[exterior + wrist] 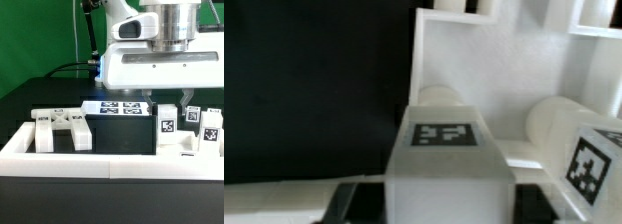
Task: Assemble chair
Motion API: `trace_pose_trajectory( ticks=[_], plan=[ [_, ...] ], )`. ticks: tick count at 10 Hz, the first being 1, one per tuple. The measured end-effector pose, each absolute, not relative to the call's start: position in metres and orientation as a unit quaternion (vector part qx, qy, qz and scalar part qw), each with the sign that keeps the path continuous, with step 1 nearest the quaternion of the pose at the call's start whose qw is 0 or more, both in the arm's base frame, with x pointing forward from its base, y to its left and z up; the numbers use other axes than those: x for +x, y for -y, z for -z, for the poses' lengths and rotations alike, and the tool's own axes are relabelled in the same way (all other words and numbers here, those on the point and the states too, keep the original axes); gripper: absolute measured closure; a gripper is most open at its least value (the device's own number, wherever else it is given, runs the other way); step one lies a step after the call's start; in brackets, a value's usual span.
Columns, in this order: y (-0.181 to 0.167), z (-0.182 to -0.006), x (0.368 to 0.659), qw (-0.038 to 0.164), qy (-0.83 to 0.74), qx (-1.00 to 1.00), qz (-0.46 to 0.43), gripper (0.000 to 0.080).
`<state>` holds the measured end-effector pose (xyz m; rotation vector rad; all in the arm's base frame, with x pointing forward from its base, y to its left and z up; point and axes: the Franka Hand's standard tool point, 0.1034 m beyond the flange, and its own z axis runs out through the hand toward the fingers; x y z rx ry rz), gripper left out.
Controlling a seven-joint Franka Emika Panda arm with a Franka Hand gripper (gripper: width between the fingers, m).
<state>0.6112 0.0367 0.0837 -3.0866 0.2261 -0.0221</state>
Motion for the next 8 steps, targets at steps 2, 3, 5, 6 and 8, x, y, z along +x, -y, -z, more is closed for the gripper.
trace_pose_trajectory(
  ticks=[2, 3, 5, 6, 8],
  plan=[
    [-0.0373, -0.0836, 0.6111, 0.024, -0.138, -0.990, 0.005, 0.0509],
    [-0.0393, -0.0834, 0.6106, 0.024, -0.194, -0.981, 0.004, 0.0509],
    [-0.0427, -0.0827, 0.6099, 0.025, -0.279, -0.960, 0.001, 0.0509],
    [-0.0436, -0.0826, 0.6099, 0.025, -0.339, -0.940, 0.000, 0.0509],
    [-0.0450, -0.0823, 0.6099, 0.030, -0.436, -0.900, -0.004, 0.0509]
  ],
)
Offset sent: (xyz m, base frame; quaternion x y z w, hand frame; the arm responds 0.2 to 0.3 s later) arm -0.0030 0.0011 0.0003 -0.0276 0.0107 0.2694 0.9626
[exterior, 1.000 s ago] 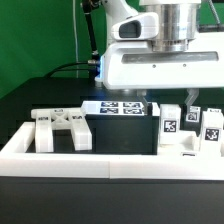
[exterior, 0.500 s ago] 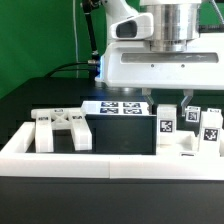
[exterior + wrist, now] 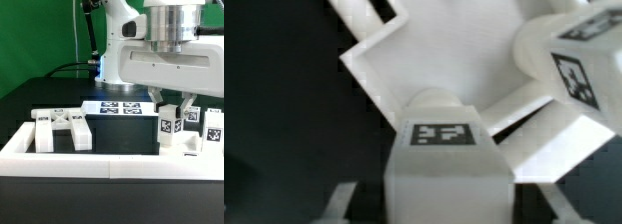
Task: Assemble chair
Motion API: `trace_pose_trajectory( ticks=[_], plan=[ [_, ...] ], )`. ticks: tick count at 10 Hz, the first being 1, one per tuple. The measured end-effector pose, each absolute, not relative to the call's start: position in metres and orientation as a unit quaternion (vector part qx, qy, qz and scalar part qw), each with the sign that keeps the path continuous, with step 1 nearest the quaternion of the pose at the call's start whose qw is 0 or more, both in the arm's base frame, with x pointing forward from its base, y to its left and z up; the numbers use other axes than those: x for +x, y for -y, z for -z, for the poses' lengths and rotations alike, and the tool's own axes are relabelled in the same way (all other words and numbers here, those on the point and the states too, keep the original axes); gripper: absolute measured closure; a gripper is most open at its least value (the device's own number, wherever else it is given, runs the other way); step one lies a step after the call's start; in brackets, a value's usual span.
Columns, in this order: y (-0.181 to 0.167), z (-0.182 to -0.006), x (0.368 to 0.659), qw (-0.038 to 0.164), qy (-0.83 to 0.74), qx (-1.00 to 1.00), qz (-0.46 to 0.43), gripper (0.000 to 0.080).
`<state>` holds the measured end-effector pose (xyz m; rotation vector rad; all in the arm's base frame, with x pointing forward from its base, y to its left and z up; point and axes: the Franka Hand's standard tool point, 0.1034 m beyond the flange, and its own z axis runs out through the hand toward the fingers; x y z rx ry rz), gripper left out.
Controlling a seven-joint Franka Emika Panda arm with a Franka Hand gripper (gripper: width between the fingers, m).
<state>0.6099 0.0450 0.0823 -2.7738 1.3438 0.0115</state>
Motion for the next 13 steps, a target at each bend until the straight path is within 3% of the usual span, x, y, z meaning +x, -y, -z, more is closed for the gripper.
trace_pose_trajectory(
  ticks=[6, 7, 8, 9, 10, 13],
  plan=[
    [-0.0494, -0.0819, 0.6092, 0.029, -0.589, -0.807, -0.010, 0.0501],
    [-0.0493, -0.0819, 0.6093, 0.029, -0.581, -0.813, -0.010, 0.0374],
    [-0.0484, -0.0823, 0.6096, 0.029, -0.548, -0.836, -0.009, 0.0374],
    [-0.0484, -0.0824, 0.6096, 0.028, -0.524, -0.851, -0.007, 0.0202],
    [-0.0486, -0.0825, 0.6097, 0.028, -0.467, -0.884, -0.005, 0.0164],
    [-0.0519, -0.0817, 0.6088, 0.030, -0.319, -0.947, -0.001, 0.0152]
  ],
)
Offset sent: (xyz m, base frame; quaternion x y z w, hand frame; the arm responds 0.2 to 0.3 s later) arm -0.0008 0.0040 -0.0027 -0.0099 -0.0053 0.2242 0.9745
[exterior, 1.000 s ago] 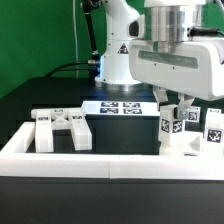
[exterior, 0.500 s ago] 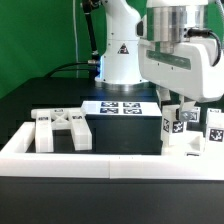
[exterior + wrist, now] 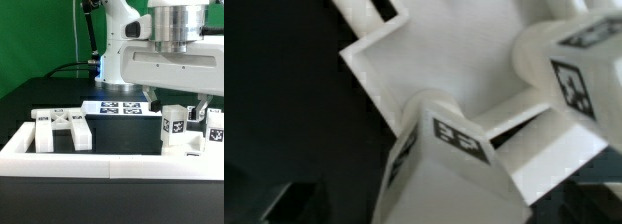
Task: Assemble chair
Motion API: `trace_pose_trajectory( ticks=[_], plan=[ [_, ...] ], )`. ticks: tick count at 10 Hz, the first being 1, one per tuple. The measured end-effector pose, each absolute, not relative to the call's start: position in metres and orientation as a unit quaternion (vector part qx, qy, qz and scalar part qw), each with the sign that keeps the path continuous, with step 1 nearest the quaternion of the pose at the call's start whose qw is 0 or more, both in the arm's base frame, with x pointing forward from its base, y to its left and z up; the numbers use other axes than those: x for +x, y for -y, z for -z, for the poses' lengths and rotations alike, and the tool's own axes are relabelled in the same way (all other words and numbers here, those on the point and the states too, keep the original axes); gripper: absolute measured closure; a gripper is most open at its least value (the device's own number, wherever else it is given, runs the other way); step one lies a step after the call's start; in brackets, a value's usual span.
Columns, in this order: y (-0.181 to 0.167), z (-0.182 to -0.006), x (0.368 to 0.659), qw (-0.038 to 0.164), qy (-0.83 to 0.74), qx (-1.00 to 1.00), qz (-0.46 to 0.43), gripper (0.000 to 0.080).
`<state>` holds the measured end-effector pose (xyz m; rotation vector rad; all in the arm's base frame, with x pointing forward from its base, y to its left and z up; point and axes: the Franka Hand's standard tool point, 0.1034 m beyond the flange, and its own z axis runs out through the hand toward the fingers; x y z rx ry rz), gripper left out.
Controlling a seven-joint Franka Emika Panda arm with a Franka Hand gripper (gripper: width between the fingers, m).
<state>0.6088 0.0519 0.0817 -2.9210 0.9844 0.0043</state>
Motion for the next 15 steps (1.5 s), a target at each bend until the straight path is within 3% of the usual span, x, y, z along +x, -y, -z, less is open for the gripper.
trace_pose_trajectory(
  ticks=[9, 11, 12, 13, 15],
  plan=[
    [-0.0508, -0.0813, 0.6085, 0.022, 0.044, -0.999, 0.008, 0.0151],
    [-0.0503, -0.0813, 0.6085, 0.022, 0.047, -0.999, 0.008, 0.0409],
    [-0.0502, -0.0814, 0.6085, 0.022, 0.047, -0.999, 0.008, 0.0409],
    [-0.0502, -0.0813, 0.6085, 0.022, 0.042, -0.999, 0.008, 0.0511],
    [-0.0507, -0.0812, 0.6085, 0.024, 0.013, -1.000, 0.007, 0.0511]
  ],
)
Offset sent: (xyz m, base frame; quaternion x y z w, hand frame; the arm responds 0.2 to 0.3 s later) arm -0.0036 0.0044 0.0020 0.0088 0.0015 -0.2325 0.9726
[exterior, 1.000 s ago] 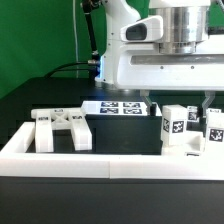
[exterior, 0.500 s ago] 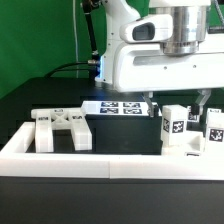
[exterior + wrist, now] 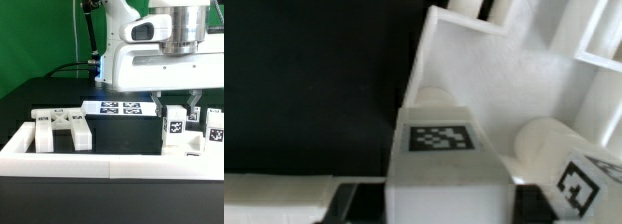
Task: Assemble chair
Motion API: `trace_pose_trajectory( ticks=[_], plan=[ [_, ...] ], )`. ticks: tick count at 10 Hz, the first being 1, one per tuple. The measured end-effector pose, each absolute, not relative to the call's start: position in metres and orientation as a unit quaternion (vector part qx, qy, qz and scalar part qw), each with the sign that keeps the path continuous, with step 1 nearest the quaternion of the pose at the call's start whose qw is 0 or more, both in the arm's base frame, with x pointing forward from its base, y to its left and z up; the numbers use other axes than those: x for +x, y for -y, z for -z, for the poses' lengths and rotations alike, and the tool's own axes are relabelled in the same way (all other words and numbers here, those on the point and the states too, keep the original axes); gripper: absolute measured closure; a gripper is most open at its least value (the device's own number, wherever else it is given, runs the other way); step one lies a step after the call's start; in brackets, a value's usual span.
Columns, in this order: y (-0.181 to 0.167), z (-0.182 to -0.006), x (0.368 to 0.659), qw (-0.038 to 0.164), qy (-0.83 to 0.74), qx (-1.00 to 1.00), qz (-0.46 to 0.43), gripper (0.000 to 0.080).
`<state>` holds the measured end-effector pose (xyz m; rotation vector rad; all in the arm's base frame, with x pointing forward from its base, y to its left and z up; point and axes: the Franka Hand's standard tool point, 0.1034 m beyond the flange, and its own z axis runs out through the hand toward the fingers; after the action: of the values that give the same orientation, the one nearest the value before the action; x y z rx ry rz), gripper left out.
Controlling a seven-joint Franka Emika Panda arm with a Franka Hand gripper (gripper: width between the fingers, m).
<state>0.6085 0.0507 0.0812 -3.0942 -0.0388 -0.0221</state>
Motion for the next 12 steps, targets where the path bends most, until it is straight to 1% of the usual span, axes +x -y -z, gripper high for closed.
trace_pose_trajectory(
  ticks=[5, 7, 9, 10, 11, 12],
  plan=[
    [-0.0540, -0.0799, 0.6088, 0.027, -0.309, -0.951, 0.000, 0.0510],
    [-0.0564, -0.0796, 0.6102, 0.030, -0.409, -0.912, 0.000, 0.0509],
    [-0.0585, -0.0796, 0.6103, 0.031, -0.465, -0.885, -0.001, 0.0509],
    [-0.0585, -0.0795, 0.6103, 0.031, -0.464, -0.885, -0.001, 0.0428],
    [-0.0583, -0.0796, 0.6104, 0.031, -0.453, -0.891, -0.001, 0.0428],
    [-0.0578, -0.0797, 0.6104, 0.031, -0.420, -0.907, 0.001, 0.0293]
  ],
)
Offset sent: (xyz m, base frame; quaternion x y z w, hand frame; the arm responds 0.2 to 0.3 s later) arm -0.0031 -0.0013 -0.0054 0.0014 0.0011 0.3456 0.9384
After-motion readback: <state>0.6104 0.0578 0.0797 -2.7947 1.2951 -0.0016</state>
